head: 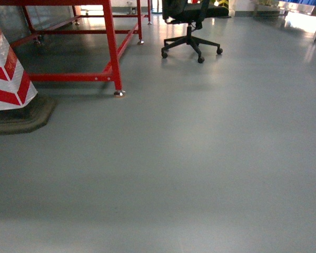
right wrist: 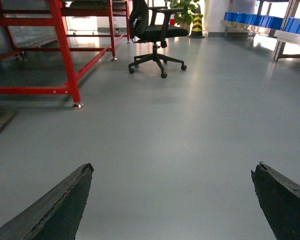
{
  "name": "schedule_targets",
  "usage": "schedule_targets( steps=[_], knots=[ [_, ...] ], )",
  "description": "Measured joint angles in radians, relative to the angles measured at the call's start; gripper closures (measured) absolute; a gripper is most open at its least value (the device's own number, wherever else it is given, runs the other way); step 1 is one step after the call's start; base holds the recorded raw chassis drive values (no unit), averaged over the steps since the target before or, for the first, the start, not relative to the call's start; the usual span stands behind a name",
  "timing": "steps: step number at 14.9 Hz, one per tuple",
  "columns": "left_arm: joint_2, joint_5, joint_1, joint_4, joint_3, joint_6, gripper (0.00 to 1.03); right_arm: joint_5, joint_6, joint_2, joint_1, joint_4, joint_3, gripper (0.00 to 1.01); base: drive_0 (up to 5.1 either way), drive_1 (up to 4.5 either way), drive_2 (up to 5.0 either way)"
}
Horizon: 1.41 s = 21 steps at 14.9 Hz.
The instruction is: Pick capacitor and pack into box
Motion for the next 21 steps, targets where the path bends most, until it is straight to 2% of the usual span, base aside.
schedule_targets(
  steps=[21],
  knots=[
    [0.000,0.000,0.000,0.002,0.000,0.000,0.59,0.001,0.000,0.000,0.000,0.001,0.000,0.03,-5.1,2.40,2.4]
  ],
)
